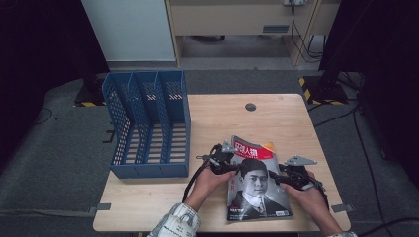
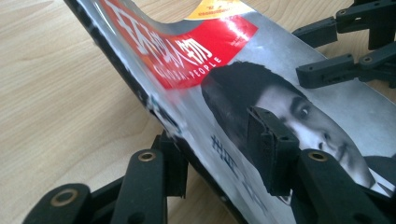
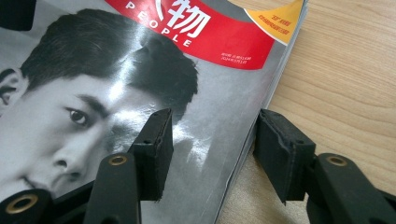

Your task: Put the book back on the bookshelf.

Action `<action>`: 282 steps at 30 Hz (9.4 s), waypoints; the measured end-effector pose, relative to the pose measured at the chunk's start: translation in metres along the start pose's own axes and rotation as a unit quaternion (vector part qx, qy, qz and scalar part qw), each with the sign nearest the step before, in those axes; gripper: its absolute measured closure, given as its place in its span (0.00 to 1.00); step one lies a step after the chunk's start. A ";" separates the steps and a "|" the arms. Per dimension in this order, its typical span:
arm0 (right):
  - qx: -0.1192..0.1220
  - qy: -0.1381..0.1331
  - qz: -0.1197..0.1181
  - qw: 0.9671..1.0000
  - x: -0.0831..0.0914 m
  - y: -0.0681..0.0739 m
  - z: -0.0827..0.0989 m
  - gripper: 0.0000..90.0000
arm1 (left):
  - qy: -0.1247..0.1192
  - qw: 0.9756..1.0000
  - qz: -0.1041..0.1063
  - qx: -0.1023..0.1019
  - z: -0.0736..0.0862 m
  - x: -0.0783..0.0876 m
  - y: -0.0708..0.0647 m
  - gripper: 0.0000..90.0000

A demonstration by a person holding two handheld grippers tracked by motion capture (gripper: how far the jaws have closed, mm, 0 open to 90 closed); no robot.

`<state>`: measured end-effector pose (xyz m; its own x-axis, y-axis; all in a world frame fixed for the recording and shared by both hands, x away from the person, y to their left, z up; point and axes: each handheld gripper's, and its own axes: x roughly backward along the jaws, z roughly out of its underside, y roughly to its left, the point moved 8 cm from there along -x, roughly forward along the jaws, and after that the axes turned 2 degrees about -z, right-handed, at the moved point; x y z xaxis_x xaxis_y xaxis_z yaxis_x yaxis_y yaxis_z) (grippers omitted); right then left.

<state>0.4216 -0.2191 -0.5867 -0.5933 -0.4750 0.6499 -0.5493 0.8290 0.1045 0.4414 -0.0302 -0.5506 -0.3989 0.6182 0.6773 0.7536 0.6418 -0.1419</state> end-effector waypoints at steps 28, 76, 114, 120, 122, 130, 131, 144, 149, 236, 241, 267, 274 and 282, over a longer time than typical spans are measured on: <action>0.012 -0.008 -0.009 1.000 -0.002 0.007 0.000 0.53 | 0.013 1.000 0.011 0.000 -0.034 -0.016 0.011 0.57; 0.032 -0.010 -0.009 0.999 -0.002 0.011 0.000 0.52 | 0.013 1.000 0.015 -0.013 -0.043 -0.024 0.000 0.77; 0.037 -0.009 -0.011 0.999 -0.003 0.011 -0.001 0.51 | 0.036 0.999 0.022 -0.014 -0.048 -0.020 0.001 0.88; 0.037 -0.010 -0.011 0.999 -0.003 0.011 -0.001 0.51 | 0.032 0.999 0.023 -0.010 -0.050 -0.018 0.000 0.91; 0.036 -0.010 -0.011 0.999 -0.003 0.011 -0.001 0.51 | 0.031 0.999 0.022 -0.012 -0.051 -0.017 -0.001 0.91; 0.040 -0.015 -0.010 0.999 -0.002 0.012 -0.004 0.38 | 0.002 1.000 0.030 0.003 -0.063 -0.008 -0.004 0.94; 0.040 -0.017 -0.011 0.999 -0.002 0.013 -0.005 0.37 | 0.003 1.000 0.031 0.001 -0.064 -0.007 -0.005 0.95; 0.032 -0.019 -0.008 0.999 0.000 0.012 -0.007 0.29 | -0.002 0.999 0.034 -0.014 -0.075 0.001 -0.012 0.96; 0.025 -0.026 -0.013 0.999 0.002 0.013 -0.011 0.25 | -0.007 0.999 0.036 -0.014 -0.080 0.006 -0.011 0.96; 0.041 -0.005 0.009 0.999 0.001 0.009 -0.007 0.20 | -0.107 0.993 0.030 -0.027 -0.169 0.107 -0.013 0.96; 0.041 -0.002 0.008 0.999 -0.001 0.009 -0.005 0.18 | -0.112 0.993 0.026 -0.025 -0.173 0.114 -0.015 0.96; 0.027 -0.010 0.008 1.000 0.000 0.002 -0.004 0.16 | -0.132 0.991 0.038 -0.002 -0.196 0.114 -0.013 0.96; 0.027 0.009 0.007 1.000 -0.006 0.001 0.000 0.15 | -0.135 0.990 0.037 -0.003 -0.199 0.121 -0.012 0.96; 0.037 0.025 0.015 0.999 -0.009 0.001 0.001 0.13 | -0.141 0.989 0.034 0.002 -0.198 0.136 -0.008 0.96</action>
<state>0.4256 -0.2145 -0.5933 -0.5816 -0.4331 0.6886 -0.5747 0.8179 0.0291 0.4851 -0.0410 -0.3143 -0.4787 0.7614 0.4373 0.7816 0.5964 -0.1828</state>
